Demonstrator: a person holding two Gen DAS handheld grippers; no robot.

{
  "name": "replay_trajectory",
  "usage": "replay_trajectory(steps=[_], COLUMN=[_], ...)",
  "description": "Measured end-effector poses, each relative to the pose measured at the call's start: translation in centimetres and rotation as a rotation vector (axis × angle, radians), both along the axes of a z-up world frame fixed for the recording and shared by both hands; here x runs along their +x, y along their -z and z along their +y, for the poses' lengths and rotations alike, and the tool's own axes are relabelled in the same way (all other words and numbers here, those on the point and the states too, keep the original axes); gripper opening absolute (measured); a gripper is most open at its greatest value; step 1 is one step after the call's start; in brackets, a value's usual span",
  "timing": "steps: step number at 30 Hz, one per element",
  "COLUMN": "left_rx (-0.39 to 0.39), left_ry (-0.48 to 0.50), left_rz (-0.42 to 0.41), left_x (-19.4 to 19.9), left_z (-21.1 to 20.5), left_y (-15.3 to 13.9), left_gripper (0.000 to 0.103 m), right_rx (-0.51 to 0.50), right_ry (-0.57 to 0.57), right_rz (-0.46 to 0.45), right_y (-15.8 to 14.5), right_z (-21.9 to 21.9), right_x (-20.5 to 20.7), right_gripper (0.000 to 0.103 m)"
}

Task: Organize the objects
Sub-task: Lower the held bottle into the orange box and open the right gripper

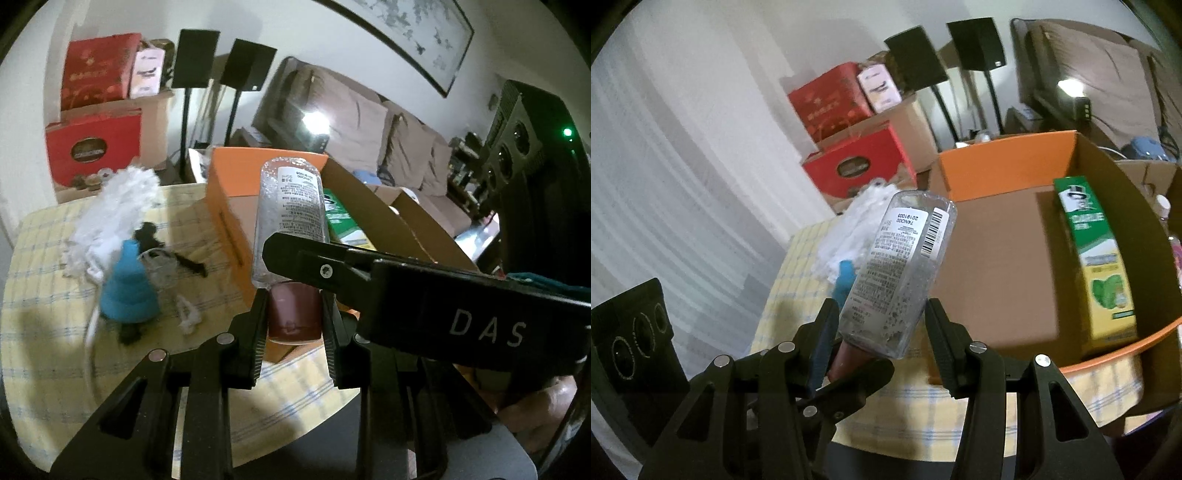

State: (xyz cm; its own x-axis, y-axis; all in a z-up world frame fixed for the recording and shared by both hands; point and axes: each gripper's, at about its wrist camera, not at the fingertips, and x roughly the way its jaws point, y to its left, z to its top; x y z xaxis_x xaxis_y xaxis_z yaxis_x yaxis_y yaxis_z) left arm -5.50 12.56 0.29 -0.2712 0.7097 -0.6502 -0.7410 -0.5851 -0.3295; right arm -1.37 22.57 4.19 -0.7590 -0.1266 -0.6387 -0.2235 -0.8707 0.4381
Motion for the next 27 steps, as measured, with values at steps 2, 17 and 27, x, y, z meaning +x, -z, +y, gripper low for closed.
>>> replay_trajectory(steps=[2,17,27], left_rx=[-0.002,-0.069,-0.124], left_ry=[0.012,0.073,0.073], left_rz=[-0.004,-0.024,-0.065], left_x=[0.2,0.9,0.3], left_z=[1.1,8.4,10.4], left_y=[0.0,1.8,3.2], left_gripper=[0.025,0.025,0.025], right_rx=[0.0,-0.087,-0.095], right_ry=[0.016,0.104,0.113], right_rz=[-0.001,-0.04,-0.08], right_y=[0.0,2.6,4.1], right_z=[0.9,7.5,9.0], right_x=[0.4,2.5,2.0], right_gripper=[0.05,0.05,0.048])
